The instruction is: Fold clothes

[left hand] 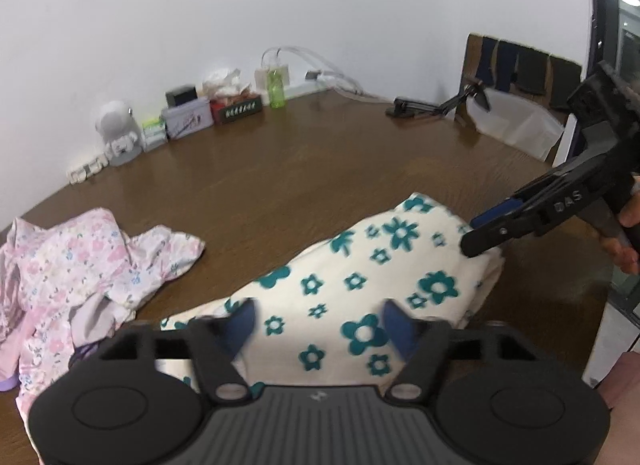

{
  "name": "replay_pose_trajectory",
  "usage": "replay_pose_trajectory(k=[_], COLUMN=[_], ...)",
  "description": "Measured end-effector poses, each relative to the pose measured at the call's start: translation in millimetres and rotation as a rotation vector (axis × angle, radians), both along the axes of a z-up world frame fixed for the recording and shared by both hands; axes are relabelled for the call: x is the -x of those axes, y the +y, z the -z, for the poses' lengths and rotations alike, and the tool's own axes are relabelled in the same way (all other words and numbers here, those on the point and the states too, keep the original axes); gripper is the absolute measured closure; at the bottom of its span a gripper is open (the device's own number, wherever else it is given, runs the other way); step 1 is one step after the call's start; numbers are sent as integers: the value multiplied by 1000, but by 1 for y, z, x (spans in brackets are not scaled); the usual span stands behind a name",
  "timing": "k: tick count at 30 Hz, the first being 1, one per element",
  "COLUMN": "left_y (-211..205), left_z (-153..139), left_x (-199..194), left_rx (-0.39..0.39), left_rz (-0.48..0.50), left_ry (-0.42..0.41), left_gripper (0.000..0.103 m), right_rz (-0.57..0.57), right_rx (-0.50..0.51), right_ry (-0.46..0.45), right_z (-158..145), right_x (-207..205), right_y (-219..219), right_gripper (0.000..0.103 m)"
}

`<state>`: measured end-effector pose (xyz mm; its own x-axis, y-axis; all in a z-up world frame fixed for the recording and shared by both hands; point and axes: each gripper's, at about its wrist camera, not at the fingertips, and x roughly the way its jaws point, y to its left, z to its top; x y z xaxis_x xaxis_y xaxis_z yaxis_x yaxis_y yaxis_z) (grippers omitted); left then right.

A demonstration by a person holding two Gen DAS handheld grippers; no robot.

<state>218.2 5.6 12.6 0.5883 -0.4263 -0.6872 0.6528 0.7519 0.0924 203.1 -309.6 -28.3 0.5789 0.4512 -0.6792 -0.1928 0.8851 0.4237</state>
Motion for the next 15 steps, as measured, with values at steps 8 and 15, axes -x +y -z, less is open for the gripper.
replay_pose_trajectory(k=[8, 15], left_y=[-2, 5], left_z=[19, 22], left_x=[-9, -9], left_rx=[-31, 12], left_rz=[36, 26], left_ry=[22, 33], left_gripper=[69, 69], right_rz=[-2, 88], right_rx=[-130, -283], right_ry=[-18, -11], right_z=[11, 25], right_x=[3, 8], right_y=[3, -13], right_gripper=[42, 59])
